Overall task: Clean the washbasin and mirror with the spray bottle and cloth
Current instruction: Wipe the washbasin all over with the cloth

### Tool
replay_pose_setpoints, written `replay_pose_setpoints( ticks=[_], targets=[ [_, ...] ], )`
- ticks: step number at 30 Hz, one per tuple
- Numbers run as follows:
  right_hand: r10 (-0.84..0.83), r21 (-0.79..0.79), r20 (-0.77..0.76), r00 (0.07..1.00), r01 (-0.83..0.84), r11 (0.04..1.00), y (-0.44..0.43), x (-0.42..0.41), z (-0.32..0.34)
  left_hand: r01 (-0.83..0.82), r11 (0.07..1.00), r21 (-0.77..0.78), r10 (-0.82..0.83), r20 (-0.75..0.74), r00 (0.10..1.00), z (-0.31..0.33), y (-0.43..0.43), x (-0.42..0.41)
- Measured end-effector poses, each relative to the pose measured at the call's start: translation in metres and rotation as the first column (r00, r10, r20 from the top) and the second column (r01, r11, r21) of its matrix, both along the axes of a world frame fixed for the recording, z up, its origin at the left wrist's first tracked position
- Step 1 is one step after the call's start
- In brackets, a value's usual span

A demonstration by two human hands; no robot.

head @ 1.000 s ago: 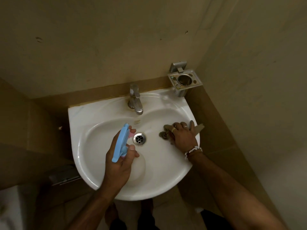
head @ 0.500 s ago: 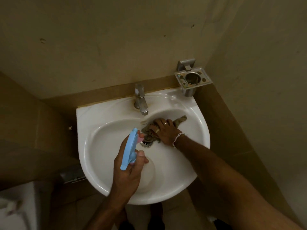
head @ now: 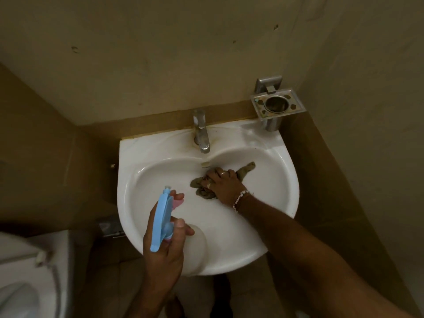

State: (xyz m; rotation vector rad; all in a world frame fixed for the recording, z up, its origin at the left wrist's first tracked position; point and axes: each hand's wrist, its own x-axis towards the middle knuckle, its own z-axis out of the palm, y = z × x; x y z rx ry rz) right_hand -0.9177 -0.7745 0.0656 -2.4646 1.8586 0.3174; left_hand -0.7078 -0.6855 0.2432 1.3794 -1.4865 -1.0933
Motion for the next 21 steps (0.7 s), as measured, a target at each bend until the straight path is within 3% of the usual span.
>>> replay_pose_setpoints(
  ticks=[8, 12, 21],
  targets=[
    [-0.188, -0.002, -0.161, 0.969, 0.19, 0.982, 0.028, -0.055, 0.062, 0.025, 1.0, 0.017, -0.026, 0.066, 0.997, 0.011, 0.027, 0.02],
    [-0.256, 0.035, -0.258, 0.932, 0.274, 0.961, 0.058, -0.071, 0.092, 0.063, 0.998, -0.029, -0.063, -0.005, 0.998, 0.012, 0.045, 0.029],
    [-0.516, 0.06, -0.25, 0.819, 0.545, 0.836, 0.113, -0.035, 0.104, 0.155, 0.972, -0.177, -0.179, -0.134, 0.975, 0.007, 0.058, 0.039]
  ],
)
